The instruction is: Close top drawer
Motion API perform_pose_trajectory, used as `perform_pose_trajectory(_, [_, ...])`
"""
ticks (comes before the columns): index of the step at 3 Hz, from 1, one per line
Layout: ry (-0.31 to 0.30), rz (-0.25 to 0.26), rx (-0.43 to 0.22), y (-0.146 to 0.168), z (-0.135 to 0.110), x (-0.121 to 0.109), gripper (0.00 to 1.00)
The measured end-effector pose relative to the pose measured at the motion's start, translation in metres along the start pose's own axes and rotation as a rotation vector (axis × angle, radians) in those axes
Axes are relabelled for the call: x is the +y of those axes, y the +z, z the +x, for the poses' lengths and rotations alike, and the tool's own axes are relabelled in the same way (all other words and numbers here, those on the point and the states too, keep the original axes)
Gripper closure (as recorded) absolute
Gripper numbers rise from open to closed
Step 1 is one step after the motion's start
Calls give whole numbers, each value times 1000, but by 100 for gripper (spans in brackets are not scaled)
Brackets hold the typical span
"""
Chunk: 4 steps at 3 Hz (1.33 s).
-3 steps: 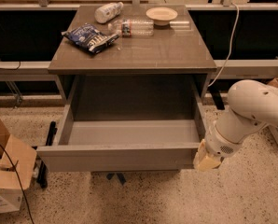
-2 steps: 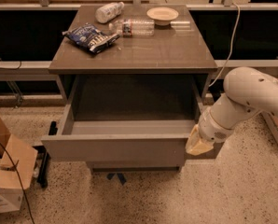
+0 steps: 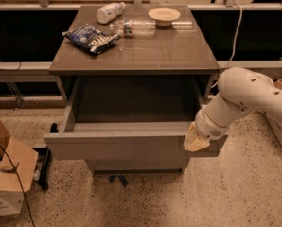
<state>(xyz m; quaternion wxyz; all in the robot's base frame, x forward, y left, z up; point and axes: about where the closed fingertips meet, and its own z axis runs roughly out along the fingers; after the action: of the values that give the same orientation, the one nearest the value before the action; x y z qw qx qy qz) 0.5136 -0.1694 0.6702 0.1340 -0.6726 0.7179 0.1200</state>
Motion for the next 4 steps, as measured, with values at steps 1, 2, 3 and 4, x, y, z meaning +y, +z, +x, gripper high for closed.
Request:
perform_pose_trajectory(1, [0,0,0,0,0,0,100])
perform_pose_trajectory(2, [-40,32,-17,1,-9,-28,100])
perform_pose_trajectory(3, [-40,32,-17,1,-9,-28,100])
perform_pose_trajectory(4, [-45,63,32,7,-5,-33,100])
